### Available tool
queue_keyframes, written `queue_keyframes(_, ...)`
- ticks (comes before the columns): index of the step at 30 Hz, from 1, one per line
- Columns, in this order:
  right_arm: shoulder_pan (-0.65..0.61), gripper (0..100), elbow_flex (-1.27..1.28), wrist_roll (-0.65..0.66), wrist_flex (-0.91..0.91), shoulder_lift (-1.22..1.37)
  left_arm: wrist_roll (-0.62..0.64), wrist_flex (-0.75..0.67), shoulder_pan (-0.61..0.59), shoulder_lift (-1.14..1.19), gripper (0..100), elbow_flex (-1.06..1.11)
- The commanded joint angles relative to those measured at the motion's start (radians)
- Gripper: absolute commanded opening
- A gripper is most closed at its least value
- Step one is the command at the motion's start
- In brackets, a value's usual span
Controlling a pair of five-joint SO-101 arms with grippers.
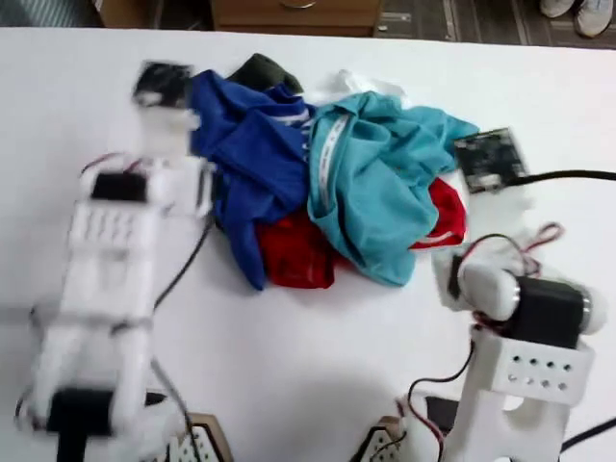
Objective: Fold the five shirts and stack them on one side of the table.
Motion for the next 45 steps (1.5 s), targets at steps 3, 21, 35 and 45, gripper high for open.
queue_keyframes(3, 0.179, 23.5, -0.035, 0.071, 0.002, 0.012, -0.005, 0.115, 0.195, 0.330, 16, -0.337)
queue_keyframes(21, 0.555, 23.5, -0.029, 0.292, 0.002, 0.012, -0.103, 0.229, 0.262, 0.971, 29, -1.018)
queue_keyframes(35, 0.545, 23.5, -0.029, 0.285, 0.002, 0.012, -0.282, 0.609, 0.051, 1.384, 4, -1.432)
queue_keyframes(45, 0.544, 23.5, -0.029, 0.284, 0.002, 0.012, -0.216, 0.612, -0.456, 1.226, 2, -1.710)
